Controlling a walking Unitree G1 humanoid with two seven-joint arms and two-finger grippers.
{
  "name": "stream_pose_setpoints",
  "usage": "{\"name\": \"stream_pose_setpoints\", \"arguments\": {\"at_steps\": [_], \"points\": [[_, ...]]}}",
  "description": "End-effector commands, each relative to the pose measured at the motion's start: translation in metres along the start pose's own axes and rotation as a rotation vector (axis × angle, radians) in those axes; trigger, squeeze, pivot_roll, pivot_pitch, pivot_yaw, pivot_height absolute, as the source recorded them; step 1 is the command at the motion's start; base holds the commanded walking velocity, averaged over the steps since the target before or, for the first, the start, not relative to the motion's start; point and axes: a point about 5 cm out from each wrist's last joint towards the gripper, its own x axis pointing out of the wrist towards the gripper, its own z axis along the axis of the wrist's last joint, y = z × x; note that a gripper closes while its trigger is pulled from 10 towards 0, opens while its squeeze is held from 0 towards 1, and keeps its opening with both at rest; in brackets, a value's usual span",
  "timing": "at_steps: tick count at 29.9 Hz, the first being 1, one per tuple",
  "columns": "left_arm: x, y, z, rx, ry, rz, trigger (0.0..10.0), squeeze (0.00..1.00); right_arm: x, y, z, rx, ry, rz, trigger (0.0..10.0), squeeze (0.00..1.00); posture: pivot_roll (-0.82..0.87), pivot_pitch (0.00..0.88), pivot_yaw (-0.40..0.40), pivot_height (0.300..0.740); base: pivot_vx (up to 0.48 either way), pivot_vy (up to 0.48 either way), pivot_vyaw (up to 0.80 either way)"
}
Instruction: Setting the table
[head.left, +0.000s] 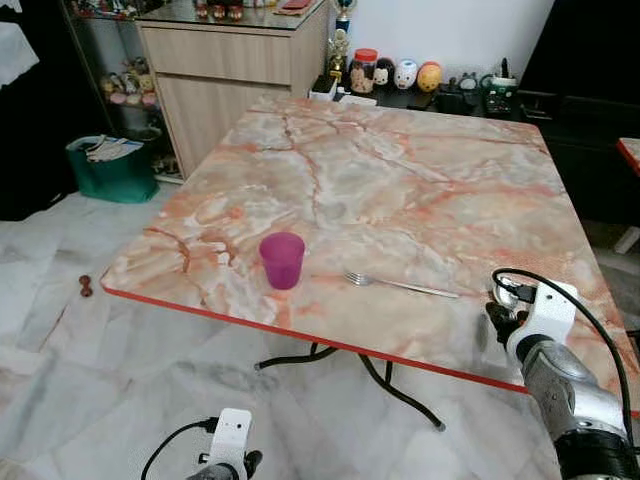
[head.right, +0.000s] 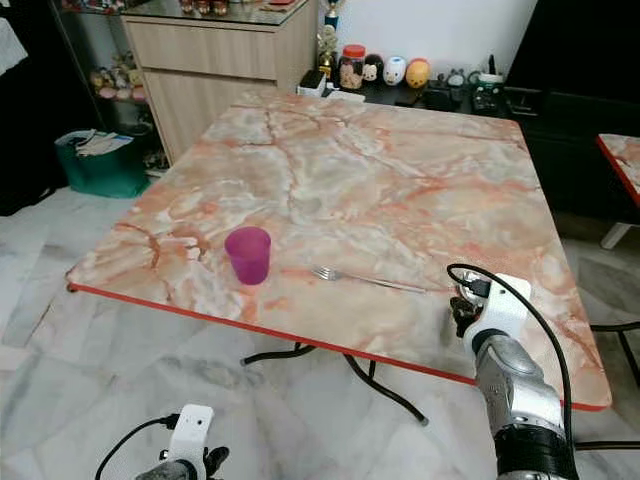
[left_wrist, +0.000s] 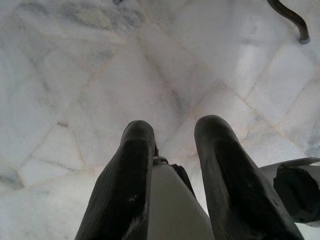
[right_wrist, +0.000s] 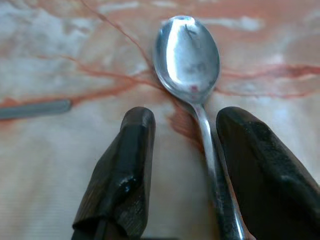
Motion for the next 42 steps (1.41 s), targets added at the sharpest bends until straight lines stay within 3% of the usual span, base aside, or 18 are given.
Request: {"name": "stream_pose_setpoints", "arguments": {"at_steps": [1,4,10,13,17,25,33,34,35,36,42], "points": [[-0.001,0.004,-0.006,0.024,0.022,-0.001,10.0,0.00,0.002,-0.002,0.005,0.009,-0.017,-0.006,10.0,0.00,0.03,0.000,-0.035,0.740,0.000,0.000,0.00],[-0.004,0.018,-0.011,0.019,0.022,0.009,10.0,0.00,0.003,-0.002,0.005,0.012,-0.017,-0.010,10.0,0.00,0.03,0.000,-0.035,0.740,0.000,0.000,0.00],[-0.020,0.070,-0.029,0.008,0.041,0.051,10.0,0.00,0.005,-0.003,0.005,0.015,-0.020,-0.014,10.0,0.00,0.03,0.000,-0.036,0.740,0.000,0.000,0.00],[-0.028,0.086,-0.039,0.001,0.056,0.067,10.0,0.00,0.006,-0.004,0.004,0.017,-0.018,-0.016,10.0,0.00,0.03,0.000,-0.036,0.740,0.000,0.000,0.00],[-0.031,0.087,-0.048,0.000,0.071,0.067,10.0,0.00,0.007,-0.003,0.004,0.019,-0.017,-0.015,10.0,0.00,0.03,0.000,-0.037,0.740,0.000,0.000,0.00],[-0.026,0.059,-0.057,0.000,0.090,0.040,10.0,0.00,0.009,-0.004,0.002,0.022,-0.007,-0.028,10.0,0.00,0.04,0.000,-0.035,0.740,0.000,0.000,0.00],[-0.015,0.033,-0.043,0.013,0.068,0.013,10.0,0.00,0.009,-0.008,-0.001,0.026,-0.003,-0.058,10.0,0.00,0.04,0.000,-0.035,0.740,0.000,0.000,0.00],[-0.014,0.029,-0.040,0.014,0.064,0.010,10.0,0.00,0.009,-0.008,-0.001,0.028,-0.001,-0.061,8.2,0.00,0.04,0.000,-0.035,0.740,0.000,0.000,0.00],[-0.012,0.025,-0.037,0.015,0.060,0.007,10.0,0.00,0.009,-0.008,-0.002,0.028,0.001,-0.063,2.0,0.00,0.04,0.000,-0.035,0.740,0.000,0.000,0.00],[-0.008,0.015,-0.029,0.019,0.051,-0.004,10.0,0.00,0.009,-0.007,-0.003,0.029,0.005,-0.063,0.0,0.00,0.04,0.000,-0.037,0.740,0.000,0.000,0.00],[-0.003,-0.001,-0.016,0.033,0.037,-0.025,10.0,0.00,0.010,-0.004,-0.005,0.029,0.011,-0.057,0.0,0.00,0.04,0.000,-0.038,0.740,0.000,0.000,0.00]]}}
